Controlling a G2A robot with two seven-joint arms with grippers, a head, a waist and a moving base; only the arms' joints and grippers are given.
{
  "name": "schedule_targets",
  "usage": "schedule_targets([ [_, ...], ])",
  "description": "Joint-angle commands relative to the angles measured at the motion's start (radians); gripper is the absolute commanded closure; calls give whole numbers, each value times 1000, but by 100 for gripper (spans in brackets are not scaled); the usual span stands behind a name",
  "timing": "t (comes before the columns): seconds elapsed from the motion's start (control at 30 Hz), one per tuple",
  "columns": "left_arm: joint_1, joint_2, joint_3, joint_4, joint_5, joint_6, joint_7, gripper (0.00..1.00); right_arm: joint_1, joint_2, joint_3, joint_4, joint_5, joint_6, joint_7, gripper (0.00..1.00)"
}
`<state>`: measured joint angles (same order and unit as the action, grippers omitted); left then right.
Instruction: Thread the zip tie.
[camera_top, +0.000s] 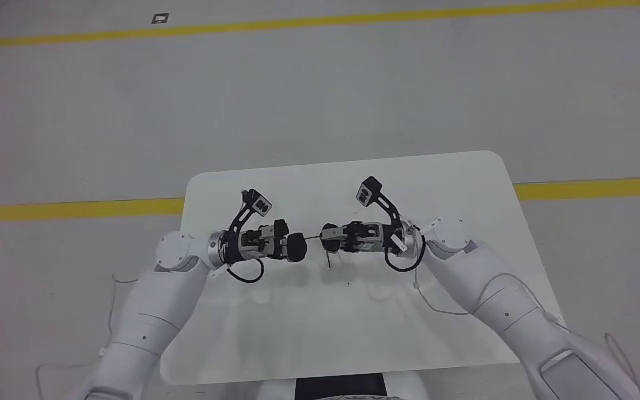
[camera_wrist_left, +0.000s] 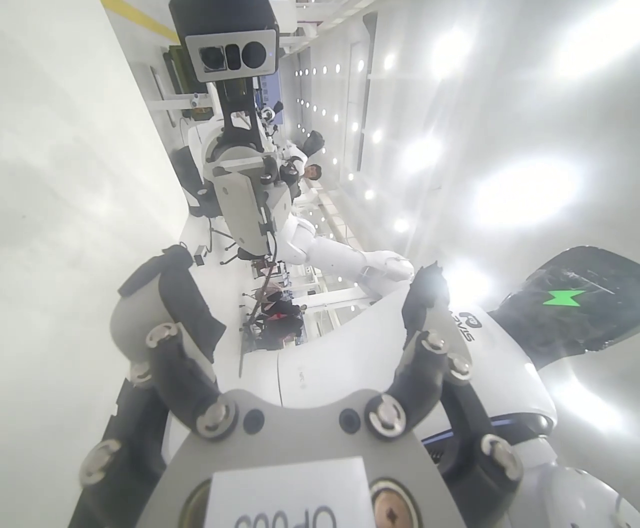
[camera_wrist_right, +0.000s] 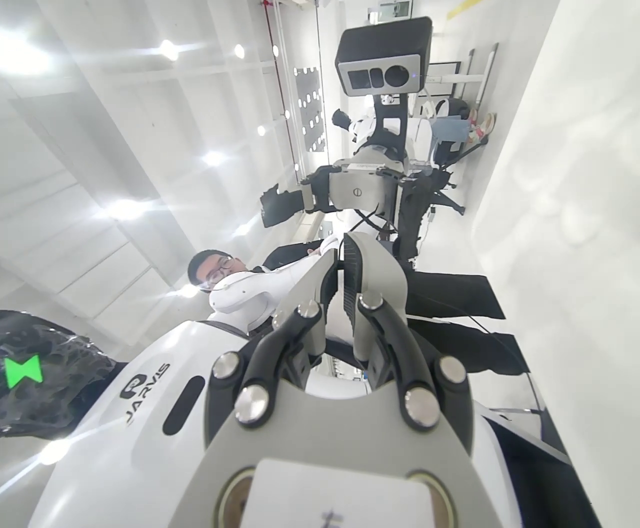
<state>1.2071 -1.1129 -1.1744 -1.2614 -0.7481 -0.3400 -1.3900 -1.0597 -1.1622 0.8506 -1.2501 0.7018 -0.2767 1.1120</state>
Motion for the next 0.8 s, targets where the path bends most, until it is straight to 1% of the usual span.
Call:
schedule_targets([
  [0.0, 0, 0, 0, 0, 0, 0, 0, 0, 0, 0, 0, 0, 3, 0, 0, 100],
  [0.03, 0, 0, 0, 0, 0, 0, 0, 0, 0, 0, 0, 0, 3, 0, 0, 100],
  [0.1, 6, 0, 6, -17, 11, 8, 37, 0, -5, 0, 1, -5, 2, 2, -13, 100],
  [0.17, 11, 1, 8, -28, 18, 11, 52, 0, -15, 0, 5, -24, -11, 9, -39, 100],
  [0.3, 15, 4, 8, -37, 25, 8, 63, 0, -30, 1, 18, -36, -32, 14, -75, 100],
  [0.43, 15, 8, 8, -36, 36, 9, 64, 0, -42, 2, 34, -42, -42, 15, -101, 100],
  [0.6, 16, 11, 10, -36, 32, 4, 72, 0, -52, 1, 41, -56, -43, 28, -92, 100],
  [0.77, 16, 11, 11, -37, 29, 2, 71, 0, -50, -1, 38, -66, -46, 30, -54, 100],
])
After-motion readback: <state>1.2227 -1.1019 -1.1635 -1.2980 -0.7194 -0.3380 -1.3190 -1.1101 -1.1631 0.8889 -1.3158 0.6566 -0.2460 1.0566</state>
